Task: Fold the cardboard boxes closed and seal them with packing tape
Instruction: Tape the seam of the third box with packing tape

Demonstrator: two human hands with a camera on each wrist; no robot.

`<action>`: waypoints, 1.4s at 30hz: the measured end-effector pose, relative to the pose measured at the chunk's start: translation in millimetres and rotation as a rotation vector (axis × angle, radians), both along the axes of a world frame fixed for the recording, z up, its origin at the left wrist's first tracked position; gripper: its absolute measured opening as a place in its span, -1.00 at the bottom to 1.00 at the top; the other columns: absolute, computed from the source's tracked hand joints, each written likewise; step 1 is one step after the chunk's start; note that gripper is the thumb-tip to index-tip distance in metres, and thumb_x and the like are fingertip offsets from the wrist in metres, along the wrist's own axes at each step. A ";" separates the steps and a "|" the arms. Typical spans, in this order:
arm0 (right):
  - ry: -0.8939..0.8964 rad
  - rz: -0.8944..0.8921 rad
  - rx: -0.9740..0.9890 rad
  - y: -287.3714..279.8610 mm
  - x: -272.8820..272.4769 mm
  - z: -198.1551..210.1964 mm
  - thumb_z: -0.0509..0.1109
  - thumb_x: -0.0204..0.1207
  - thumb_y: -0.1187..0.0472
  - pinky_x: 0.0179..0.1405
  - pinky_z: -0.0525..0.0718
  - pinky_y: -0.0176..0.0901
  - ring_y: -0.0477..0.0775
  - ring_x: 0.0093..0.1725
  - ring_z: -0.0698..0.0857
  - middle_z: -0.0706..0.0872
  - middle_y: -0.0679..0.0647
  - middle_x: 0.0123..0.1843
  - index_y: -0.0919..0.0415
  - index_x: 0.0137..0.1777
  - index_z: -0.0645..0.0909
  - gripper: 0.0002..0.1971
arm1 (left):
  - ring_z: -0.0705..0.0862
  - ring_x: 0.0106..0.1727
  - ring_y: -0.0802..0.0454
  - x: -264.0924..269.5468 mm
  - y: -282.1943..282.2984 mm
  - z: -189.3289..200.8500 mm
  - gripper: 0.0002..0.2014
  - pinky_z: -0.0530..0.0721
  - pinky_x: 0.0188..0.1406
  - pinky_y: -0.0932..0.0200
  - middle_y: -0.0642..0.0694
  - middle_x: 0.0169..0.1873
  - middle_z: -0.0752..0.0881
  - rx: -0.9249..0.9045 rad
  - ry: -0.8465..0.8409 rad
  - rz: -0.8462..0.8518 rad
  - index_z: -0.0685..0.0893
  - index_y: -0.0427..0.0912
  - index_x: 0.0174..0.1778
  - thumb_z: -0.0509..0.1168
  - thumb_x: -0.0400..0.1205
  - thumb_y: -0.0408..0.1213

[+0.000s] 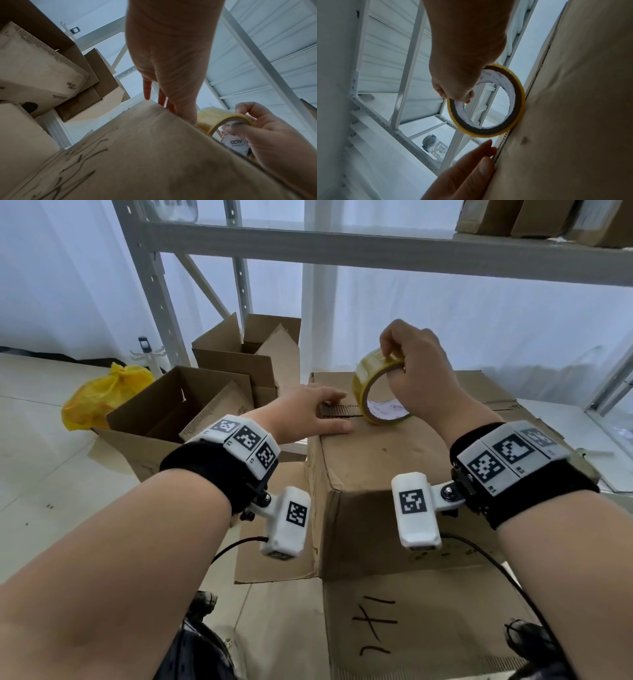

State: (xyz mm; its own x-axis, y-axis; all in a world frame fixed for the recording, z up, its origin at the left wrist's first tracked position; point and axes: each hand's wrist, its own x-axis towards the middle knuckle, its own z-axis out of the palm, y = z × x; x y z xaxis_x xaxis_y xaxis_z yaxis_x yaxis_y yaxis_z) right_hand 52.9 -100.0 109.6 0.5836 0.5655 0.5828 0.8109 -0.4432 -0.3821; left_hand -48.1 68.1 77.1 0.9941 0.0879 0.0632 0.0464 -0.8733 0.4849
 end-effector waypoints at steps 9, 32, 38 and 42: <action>0.068 0.002 0.044 -9.2 7.2 -13.0 0.25 0.39 0.43 0.30 0.39 -0.22 0.18 0.31 0.54 0.63 0.09 0.26 0.07 0.35 0.64 -0.47 | 0.23 0.61 0.01 -0.5 -6.3 -8.9 -0.37 0.17 0.49 0.18 0.01 0.66 0.11 -0.093 0.072 0.063 0.39 0.08 0.51 0.29 0.55 0.21; 0.173 -0.093 -0.336 26.4 0.3 28.2 0.23 0.56 0.14 -0.41 0.38 -0.14 0.11 -0.35 0.48 0.56 0.15 -0.42 0.30 -0.41 0.52 -0.66 | 0.18 0.63 0.03 -2.4 -7.3 -7.8 -0.53 0.06 0.53 0.23 -0.05 0.63 0.22 -0.120 0.052 0.028 0.34 -0.13 0.59 -0.01 0.78 -0.07; 0.173 -0.097 -0.365 28.1 4.2 28.3 0.17 0.58 0.15 -0.35 0.43 -0.08 0.11 -0.32 0.51 0.60 0.15 -0.36 0.31 -0.36 0.53 -0.66 | 0.51 0.37 0.05 -0.6 -16.8 4.6 -0.47 0.28 0.25 0.28 -0.10 0.32 0.63 -0.526 -0.072 0.199 0.65 -0.25 0.31 -0.11 0.78 0.00; 0.188 -0.079 -0.352 28.5 3.2 29.4 0.10 0.61 0.20 -0.42 0.32 -0.08 0.08 -0.36 0.43 0.50 0.08 -0.42 0.21 -0.47 0.34 -0.62 | 0.52 0.11 0.14 4.3 -21.5 7.2 -0.48 0.28 0.12 0.29 -0.01 0.07 0.67 -0.581 -0.106 0.225 0.75 -0.27 0.15 -0.04 0.77 0.00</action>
